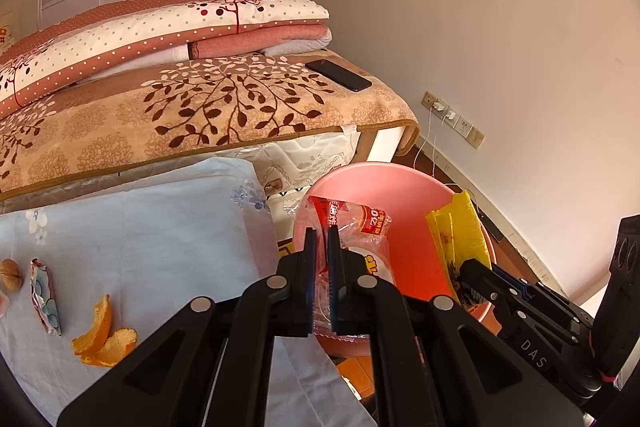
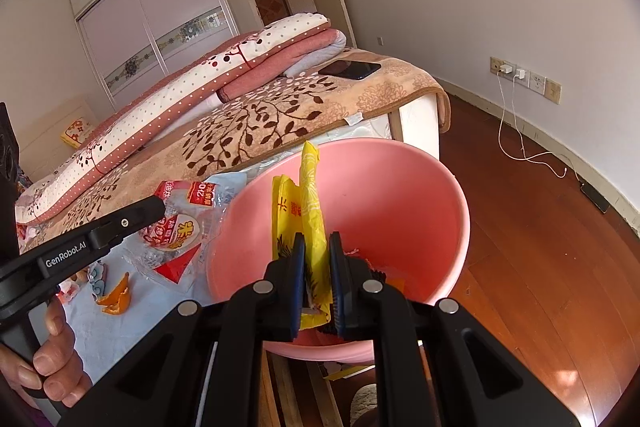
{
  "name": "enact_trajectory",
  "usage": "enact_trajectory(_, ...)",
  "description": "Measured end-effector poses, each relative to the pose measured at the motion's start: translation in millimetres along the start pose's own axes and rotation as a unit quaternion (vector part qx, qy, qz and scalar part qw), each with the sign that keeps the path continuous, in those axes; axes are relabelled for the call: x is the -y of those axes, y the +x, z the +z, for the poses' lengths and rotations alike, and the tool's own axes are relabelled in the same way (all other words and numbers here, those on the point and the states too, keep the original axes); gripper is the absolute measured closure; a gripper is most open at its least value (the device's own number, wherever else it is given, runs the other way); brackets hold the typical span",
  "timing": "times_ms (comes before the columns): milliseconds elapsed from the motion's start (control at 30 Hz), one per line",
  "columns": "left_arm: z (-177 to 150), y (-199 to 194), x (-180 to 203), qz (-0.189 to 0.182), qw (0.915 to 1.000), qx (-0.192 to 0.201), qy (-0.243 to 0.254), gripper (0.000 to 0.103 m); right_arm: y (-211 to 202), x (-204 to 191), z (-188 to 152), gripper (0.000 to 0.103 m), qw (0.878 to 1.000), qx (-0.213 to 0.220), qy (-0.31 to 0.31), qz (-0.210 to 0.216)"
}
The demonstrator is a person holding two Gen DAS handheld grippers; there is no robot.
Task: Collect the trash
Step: 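Carry the snack bag and yellow bag over the pink bucket with both tools, then open both tools to drop the snack bag and yellow bag into the bucket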
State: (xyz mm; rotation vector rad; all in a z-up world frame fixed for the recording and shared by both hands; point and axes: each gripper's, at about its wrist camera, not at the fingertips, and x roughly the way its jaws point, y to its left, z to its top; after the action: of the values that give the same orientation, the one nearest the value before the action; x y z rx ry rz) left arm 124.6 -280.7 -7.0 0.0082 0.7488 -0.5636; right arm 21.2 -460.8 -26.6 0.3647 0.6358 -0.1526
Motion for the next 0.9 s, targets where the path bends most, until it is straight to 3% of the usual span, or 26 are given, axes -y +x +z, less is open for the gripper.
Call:
enact_trajectory(500, -2.3, 29.4, 14.9, -0.009, 0.9997, -0.023, 0.009, 0.098, 20.3, 15.3, -0.2, 0.092, 1.000, -0.011, 0.014, -0.016)
enact_trajectory(533, -1.9, 30.4, 15.3, -0.009, 0.9996, -0.025, 0.010, 0.095, 21.0, 15.8, -0.3, 0.092, 1.000, -0.012, 0.015, -0.016)
enact_trajectory(667, -1.6, 31.5, 13.6, -0.012, 0.9994, -0.032, -0.001, 0.067, 20.4, 15.5, -1.2, 0.092, 1.000, -0.011, 0.017, -0.018)
enact_trajectory(800, -1.6, 28.7, 11.8, -0.013, 0.9993, -0.033, -0.007, 0.066, 20.1, 16.3, -0.8, 0.091, 1.000, -0.010, 0.018, -0.018)
enact_trajectory(900, -2.3, 24.2, 11.6, -0.016, 0.9993, -0.033, -0.009, 0.066, 17.2, 16.1, -0.3, 0.077, 1.000, -0.005, 0.019, -0.018)
